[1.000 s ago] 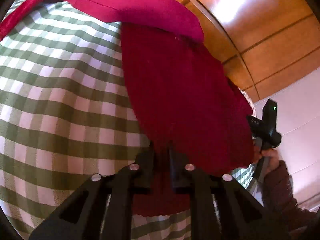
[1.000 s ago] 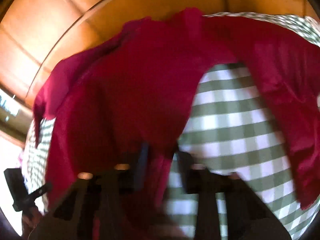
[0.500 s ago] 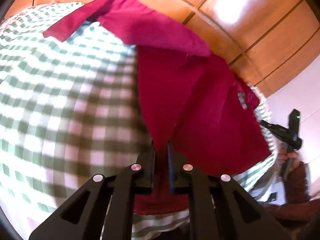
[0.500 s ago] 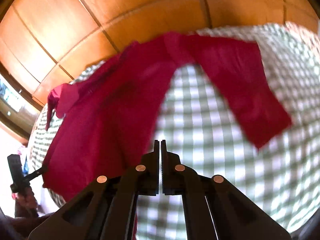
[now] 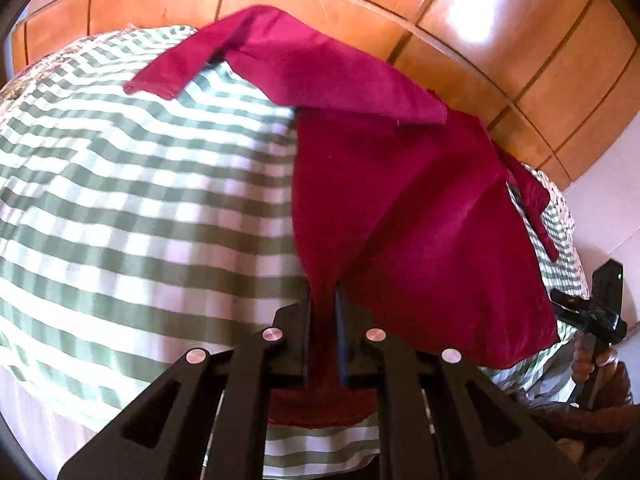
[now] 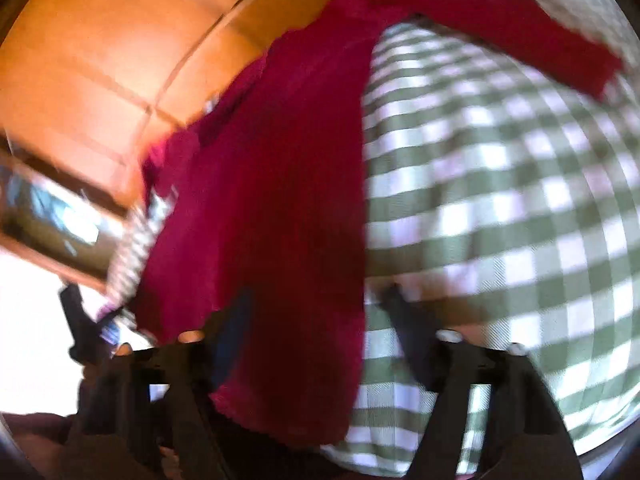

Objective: Fold small clothes
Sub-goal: 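Lift and shake the red sweater with both grippers, spreading it over the bed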

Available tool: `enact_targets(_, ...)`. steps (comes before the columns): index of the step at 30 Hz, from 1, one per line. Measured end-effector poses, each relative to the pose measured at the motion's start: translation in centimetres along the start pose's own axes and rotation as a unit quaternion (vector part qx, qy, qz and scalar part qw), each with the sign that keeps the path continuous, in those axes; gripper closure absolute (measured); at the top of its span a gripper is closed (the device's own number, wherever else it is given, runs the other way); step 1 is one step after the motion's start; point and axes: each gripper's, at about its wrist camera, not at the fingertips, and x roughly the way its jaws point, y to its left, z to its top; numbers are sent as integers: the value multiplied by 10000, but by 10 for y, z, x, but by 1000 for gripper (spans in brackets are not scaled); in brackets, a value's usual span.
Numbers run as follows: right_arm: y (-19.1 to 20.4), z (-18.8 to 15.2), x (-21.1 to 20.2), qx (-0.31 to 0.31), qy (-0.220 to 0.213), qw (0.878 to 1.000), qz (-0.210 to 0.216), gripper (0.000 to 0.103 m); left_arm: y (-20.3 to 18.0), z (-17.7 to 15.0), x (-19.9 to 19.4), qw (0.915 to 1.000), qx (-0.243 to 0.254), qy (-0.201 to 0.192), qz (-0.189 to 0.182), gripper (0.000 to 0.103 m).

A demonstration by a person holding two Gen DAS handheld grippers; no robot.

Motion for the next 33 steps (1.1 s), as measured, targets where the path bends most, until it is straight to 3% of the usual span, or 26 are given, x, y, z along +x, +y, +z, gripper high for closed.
enact_targets(1, 9, 1, 5, -242, 70, 9994, -241, 81, 0, 0, 1, 10000, -23, 5, -7, 94)
enact_targets(2, 16, 3, 8, -436, 122, 9982, -393, 94, -2, -2, 3, 10000, -69, 3, -19, 94)
enact_targets(7, 36, 10, -32, -1020, -346, 9925, -583, 96, -4, 1, -26, 9981, -148, -245, -554, 94)
enact_targets(10, 26, 9, -57, -1172, -474, 9867, -1023, 95, -17, -2, -35, 9948, 6, -228, -997, 94)
enact_targets(13, -3, 4, -44, -1026, -125, 9824, -1557, 96, -34, -17, -8, 9966, 263, 186, -754, 94)
enact_targets(15, -15, 0, -29, -889, 39, 9813, -1709, 96, -31, -24, 14, 9975, 80, 482, -516, 93)
enact_targets(17, -17, -2, -24, -779, 4, 9828, -1674, 96, -25, -24, 18, 9974, -161, 498, -487, 81)
enact_targets(18, -15, 0, -25, -767, -47, 9831, -1664, 91, -18, -21, 13, 9975, -315, 365, -515, 74)
enact_targets(19, -13, 2, -26, -757, -111, 9826, -1692, 71, -13, -16, 6, 9981, -382, 211, -425, 65)
enact_targets(20, -13, 5, -30, -738, -213, 9822, -1713, 38, -7, -11, -1, 9987, -441, 12, -242, 61)
enact_targets(21, -10, 9, -34, -725, -423, 9814, -1729, 30, 4, -3, -12, 9983, -519, -266, 59, 59)
enact_targets(23, 4, 18, -36, -844, -697, 9807, -1620, 29, 21, 9, -24, 9954, -682, -539, 410, 58)
enact_targets(25, 20, 21, -34, -958, -787, 9805, -1527, 29, 44, 26, -35, 9875, -909, -902, 920, 46)
enact_targets(28, 48, 27, -15, -1199, -773, 9819, -1249, 29, 65, 49, -36, 9747, -893, -1177, 1679, 42)
enact_targets(31, 71, 31, 14, -1375, -592, 9847, -890, 29, 78, 73, -24, 9667, -686, -1213, 2145, 36)
enact_targets(33, 84, 30, 30, -1497, -466, 9844, -805, 29, 86, 91, -14, 9651, -734, -1194, 2211, 36)
